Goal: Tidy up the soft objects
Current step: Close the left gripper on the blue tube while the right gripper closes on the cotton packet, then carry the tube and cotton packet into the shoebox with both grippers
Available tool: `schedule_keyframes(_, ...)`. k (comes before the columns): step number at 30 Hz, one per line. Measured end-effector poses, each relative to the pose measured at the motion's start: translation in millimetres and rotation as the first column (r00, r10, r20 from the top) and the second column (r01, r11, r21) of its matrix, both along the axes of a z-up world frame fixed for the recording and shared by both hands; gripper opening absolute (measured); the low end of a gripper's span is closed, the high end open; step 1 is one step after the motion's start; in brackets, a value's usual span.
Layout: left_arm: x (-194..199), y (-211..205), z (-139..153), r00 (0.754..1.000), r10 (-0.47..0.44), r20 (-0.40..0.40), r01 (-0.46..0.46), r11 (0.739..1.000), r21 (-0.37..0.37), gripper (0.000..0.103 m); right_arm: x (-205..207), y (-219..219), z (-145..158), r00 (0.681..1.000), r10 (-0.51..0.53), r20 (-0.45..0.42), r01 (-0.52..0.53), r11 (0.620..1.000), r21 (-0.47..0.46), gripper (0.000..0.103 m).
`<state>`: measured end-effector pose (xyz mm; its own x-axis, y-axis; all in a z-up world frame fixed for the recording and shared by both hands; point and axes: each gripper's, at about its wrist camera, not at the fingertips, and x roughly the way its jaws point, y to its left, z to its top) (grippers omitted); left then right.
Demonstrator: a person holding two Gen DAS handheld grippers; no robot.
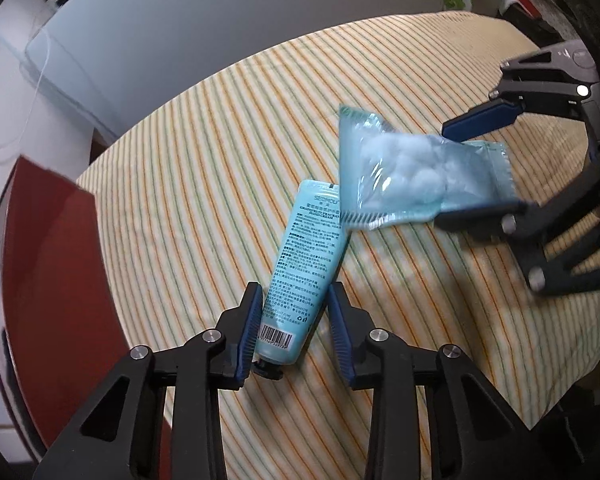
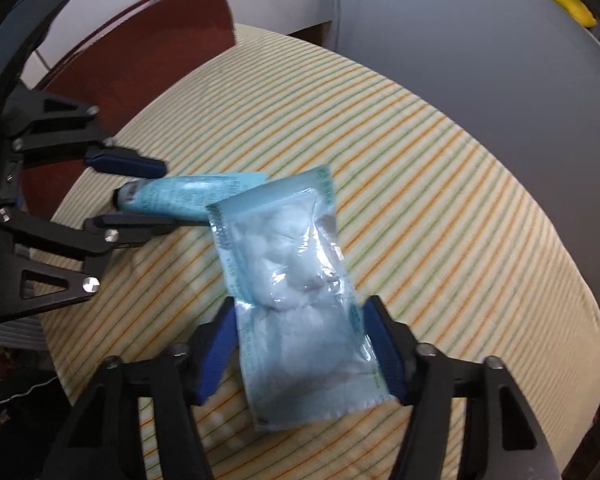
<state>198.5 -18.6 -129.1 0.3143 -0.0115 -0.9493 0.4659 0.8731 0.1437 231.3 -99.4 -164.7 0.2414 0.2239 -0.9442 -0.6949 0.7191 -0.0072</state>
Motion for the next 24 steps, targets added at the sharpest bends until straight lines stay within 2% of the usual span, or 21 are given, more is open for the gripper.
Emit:
schedule_keyframes(5, -13.2, 14.7, 3.2, 0.997, 0.071, 0.008, -0.071, 0.995, -0.069, 0.030, -0.2, -5.2, 1.8, 0.998, -0.059, 0.000, 0.059, 0.998, 0.015, 0.035)
schedule_keyframes(8, -21.0, 25.6, 4.0, 0.993, 0.118, 0.022, -0.114, 0.986, -0.120, 0.029, -7.9, -13.3, 3.8, 0.996, -0.090, 0.014, 0.090, 0.995, 0.031, 0.030)
schedule_keyframes(11, -29.2, 38.2, 6.3, 0.987, 0.163, 0.002, -0.160, 0.968, -0.192, 0.028, -16.6, -22.0, 5.7, 0.992, -0.128, 0.024, 0.126, 0.990, 0.055, 0.025)
schedule_keyframes(16, -47.0, 45.2, 9.8, 0.985, 0.175, 0.005, -0.168, 0.955, -0.244, 0.028, -30.6, -41.4, 13.8, 0.982, -0.187, 0.027, 0.183, 0.976, 0.121, 0.023)
schedule_keyframes(20, -58.6, 50.8, 11.1, 0.979, 0.203, 0.001, -0.192, 0.929, -0.316, 0.028, -36.3, -55.5, 18.8, 0.971, -0.238, 0.014, 0.232, 0.957, 0.175, 0.023)
schedule_keyframes(24, -67.2, 59.9, 22.7, 0.976, 0.216, 0.021, -0.195, 0.914, -0.356, 0.028, -43.5, -70.2, 27.0, 0.962, -0.273, -0.004, 0.267, 0.937, 0.223, 0.023)
